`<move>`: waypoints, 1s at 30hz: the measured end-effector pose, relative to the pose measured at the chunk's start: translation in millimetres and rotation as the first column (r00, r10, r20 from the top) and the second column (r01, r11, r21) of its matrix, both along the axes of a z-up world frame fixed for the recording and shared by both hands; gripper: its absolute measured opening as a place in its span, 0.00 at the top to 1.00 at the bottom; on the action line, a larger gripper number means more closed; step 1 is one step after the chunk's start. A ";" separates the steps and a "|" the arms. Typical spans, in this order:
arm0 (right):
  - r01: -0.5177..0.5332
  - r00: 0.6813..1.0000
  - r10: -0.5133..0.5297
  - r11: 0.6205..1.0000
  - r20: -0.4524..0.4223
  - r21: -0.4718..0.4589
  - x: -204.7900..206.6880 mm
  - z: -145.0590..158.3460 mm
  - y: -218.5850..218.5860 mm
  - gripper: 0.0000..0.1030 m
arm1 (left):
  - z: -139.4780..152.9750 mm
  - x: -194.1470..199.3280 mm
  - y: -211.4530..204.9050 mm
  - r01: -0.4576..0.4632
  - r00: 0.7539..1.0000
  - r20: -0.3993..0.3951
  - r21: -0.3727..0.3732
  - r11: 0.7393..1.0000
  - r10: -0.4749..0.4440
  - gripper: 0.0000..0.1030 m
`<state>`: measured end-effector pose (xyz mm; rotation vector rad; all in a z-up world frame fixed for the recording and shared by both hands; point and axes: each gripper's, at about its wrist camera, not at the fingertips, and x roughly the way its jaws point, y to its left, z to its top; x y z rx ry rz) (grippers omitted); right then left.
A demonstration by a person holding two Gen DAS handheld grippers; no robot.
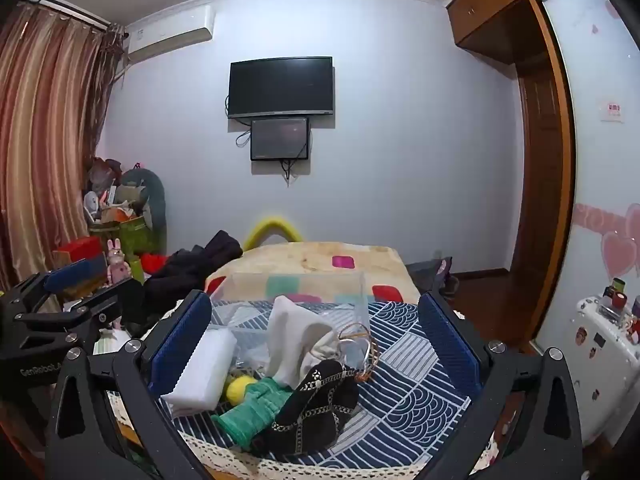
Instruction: Organize soft objects
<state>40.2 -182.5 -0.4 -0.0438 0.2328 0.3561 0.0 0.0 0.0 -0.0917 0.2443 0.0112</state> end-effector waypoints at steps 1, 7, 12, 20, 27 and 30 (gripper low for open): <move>0.000 1.000 0.000 1.000 -0.001 0.002 -0.2 0.2 0.0 0.00 | 0.0 0.1 0.0 0.004 1.000 0.000 0.002 1.000 -0.004 0.00; 0.004 1.000 -0.004 1.000 -0.011 0.004 -11.3 2.3 5.5 0.00 | -0.5 -1.5 0.2 0.004 1.000 0.016 0.013 1.000 -0.004 0.00; -0.003 0.999 0.004 0.999 -0.037 0.032 1.2 0.9 -3.5 0.00 | 0.5 4.0 -5.5 0.023 1.000 0.004 0.002 1.000 -0.023 0.00; -0.004 1.000 0.004 0.999 -0.008 0.033 -9.3 1.7 -2.1 0.00 | -1.4 0.3 -2.8 0.035 0.999 -0.001 -0.001 0.999 -0.035 0.00; -0.004 1.000 0.004 0.999 -0.001 0.036 -11.1 3.1 -0.8 0.00 | -0.4 -0.2 -3.8 0.036 0.999 -0.001 0.007 0.999 -0.036 0.00; -0.004 1.000 0.004 0.999 0.003 0.037 -11.2 3.4 -1.8 0.00 | -0.2 0.3 -4.7 0.037 0.999 -0.002 0.008 0.999 -0.037 0.00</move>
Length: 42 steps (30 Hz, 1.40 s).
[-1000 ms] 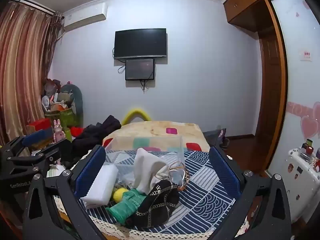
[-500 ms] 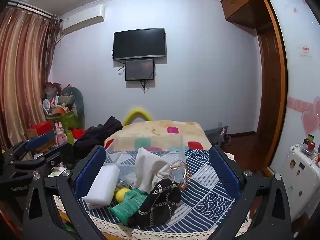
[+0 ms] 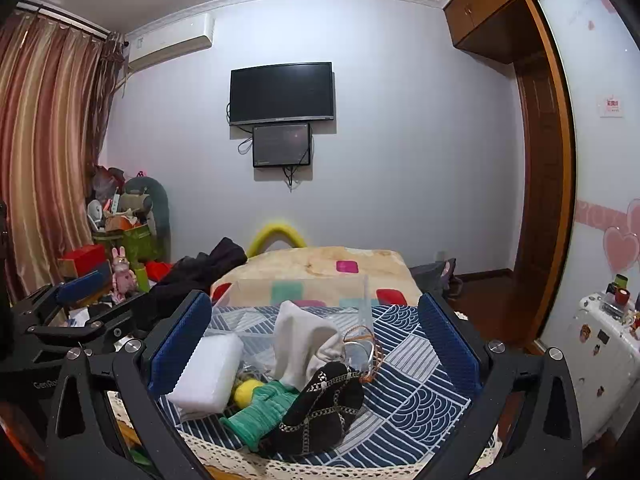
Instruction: Organize soft objects
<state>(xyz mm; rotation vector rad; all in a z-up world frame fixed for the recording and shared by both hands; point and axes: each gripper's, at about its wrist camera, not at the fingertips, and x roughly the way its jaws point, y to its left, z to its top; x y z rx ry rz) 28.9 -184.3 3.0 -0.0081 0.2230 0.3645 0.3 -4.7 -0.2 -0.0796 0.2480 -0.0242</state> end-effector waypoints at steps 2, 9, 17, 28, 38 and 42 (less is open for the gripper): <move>0.002 1.000 -0.002 1.000 0.003 0.002 -0.2 0.3 0.2 0.00 | -0.1 -0.5 0.0 0.001 1.000 0.001 -0.003 1.000 -0.001 0.00; 0.005 1.000 -0.005 1.000 0.003 0.006 -0.9 0.3 -0.1 0.00 | 1.2 -1.3 0.7 0.002 1.000 0.001 -0.007 1.000 -0.002 0.00; 0.005 1.000 -0.005 1.000 0.003 0.009 -0.7 0.5 -1.0 0.00 | 0.3 -0.2 2.2 0.004 1.000 -0.005 -0.014 1.000 -0.004 0.00; 0.001 1.000 -0.001 1.000 0.002 0.010 -1.2 1.1 -0.9 0.00 | -0.9 0.3 2.1 0.003 1.000 -0.001 -0.015 1.000 -0.003 0.00; -0.001 1.000 0.001 1.000 0.009 0.013 -4.5 1.8 -0.2 0.00 | -0.5 -0.3 1.2 0.006 1.000 0.002 -0.020 1.000 -0.006 0.00; -0.001 1.000 0.001 1.000 0.011 0.013 -4.7 2.0 -0.3 0.00 | -0.6 -0.3 1.2 0.006 1.000 0.003 -0.020 1.000 -0.006 0.00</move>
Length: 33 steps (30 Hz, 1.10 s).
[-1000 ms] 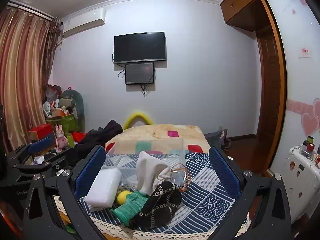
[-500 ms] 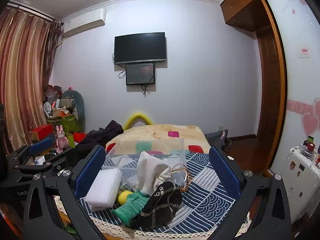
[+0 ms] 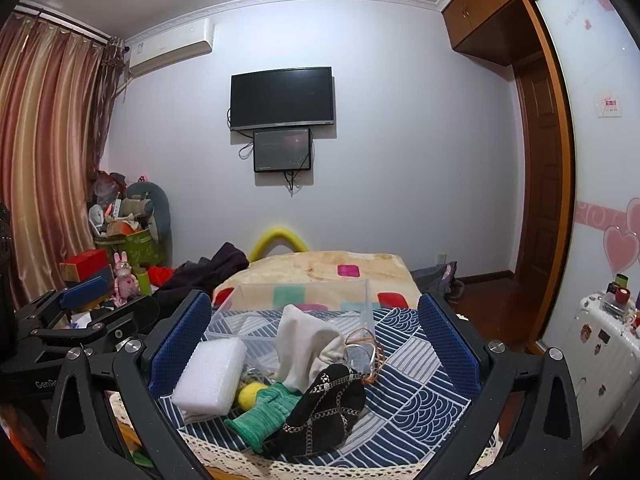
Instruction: Organize soft objects
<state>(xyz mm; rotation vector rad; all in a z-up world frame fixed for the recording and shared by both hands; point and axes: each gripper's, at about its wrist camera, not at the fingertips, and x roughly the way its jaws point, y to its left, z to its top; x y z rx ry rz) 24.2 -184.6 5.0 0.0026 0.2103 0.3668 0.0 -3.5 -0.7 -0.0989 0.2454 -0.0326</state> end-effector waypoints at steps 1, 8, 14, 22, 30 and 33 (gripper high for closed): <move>0.001 1.000 -0.001 1.000 0.001 0.000 -0.3 0.2 0.4 0.00 | 0.0 0.1 -0.2 0.000 1.000 0.001 0.000 1.000 0.000 0.00; 0.002 1.000 -0.002 1.000 -0.001 0.001 0.0 -0.4 0.1 0.00 | -0.3 -0.6 -0.3 0.000 1.000 0.000 -0.001 1.000 0.000 0.00; 0.008 1.000 -0.008 1.000 -0.008 0.000 2.6 -1.5 0.9 0.00 | -0.2 -0.2 1.9 0.000 1.000 -0.004 -0.009 1.000 0.000 0.00; 0.024 0.999 -0.024 1.000 -0.029 0.000 16.3 -12.5 -2.4 0.00 | -11.6 13.0 6.0 0.006 0.999 -0.045 -0.010 1.000 -0.006 0.00; 0.051 0.993 -0.054 0.998 -0.108 -0.027 43.9 -39.3 -3.9 0.00 | -40.2 46.7 23.1 -0.004 0.989 -0.146 -0.056 0.998 -0.004 0.00; 0.036 0.987 -0.041 0.999 -0.156 -0.041 54.6 -51.3 -0.7 0.01 | -53.6 60.5 25.4 -0.006 0.982 -0.190 -0.060 0.998 -0.006 0.00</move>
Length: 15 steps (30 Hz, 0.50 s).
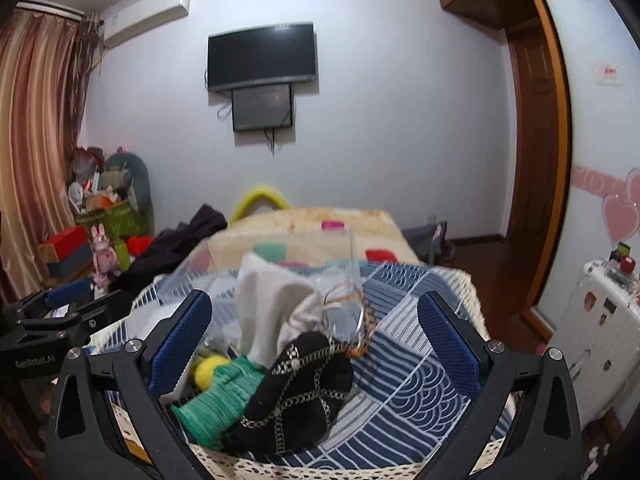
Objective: Organize soft objects
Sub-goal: 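Grasp the white foam block with the left tool while the right tool grasps the black knit hat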
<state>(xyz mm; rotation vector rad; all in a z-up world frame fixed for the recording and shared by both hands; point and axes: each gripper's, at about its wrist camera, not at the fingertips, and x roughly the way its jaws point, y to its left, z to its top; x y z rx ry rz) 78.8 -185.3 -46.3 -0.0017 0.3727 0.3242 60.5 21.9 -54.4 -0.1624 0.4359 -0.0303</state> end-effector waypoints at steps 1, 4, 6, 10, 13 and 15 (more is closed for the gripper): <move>-0.012 1.000 0.012 1.000 -0.019 -0.004 3.3 -4.2 1.7 0.01 | -4.8 4.6 0.2 0.003 1.000 -0.016 -0.001 1.000 -0.003 0.00; -0.048 0.997 0.047 0.999 -0.059 -0.017 8.9 -13.2 6.9 0.01 | -17.6 16.5 0.8 0.012 0.998 -0.056 0.000 1.000 -0.012 0.00; -0.062 0.994 0.059 0.998 -0.092 -0.028 11.7 -21.0 8.9 0.03 | -28.5 25.2 -1.5 0.015 0.996 -0.093 0.011 1.000 -0.013 0.00; -0.091 0.982 0.083 0.995 -0.172 -0.041 17.8 -37.6 7.4 0.13 | -48.6 37.3 -2.9 0.019 0.988 -0.153 0.023 1.000 -0.015 0.00; -0.097 0.972 0.085 0.994 -0.221 -0.047 21.1 -45.3 4.7 0.27 | -56.2 41.1 -4.2 0.014 0.985 -0.171 0.036 0.999 -0.008 0.00; -0.105 0.965 0.094 0.994 -0.245 -0.031 23.7 -46.9 2.6 0.36 | -57.3 39.8 -4.2 0.013 0.986 -0.167 0.041 0.999 -0.006 0.11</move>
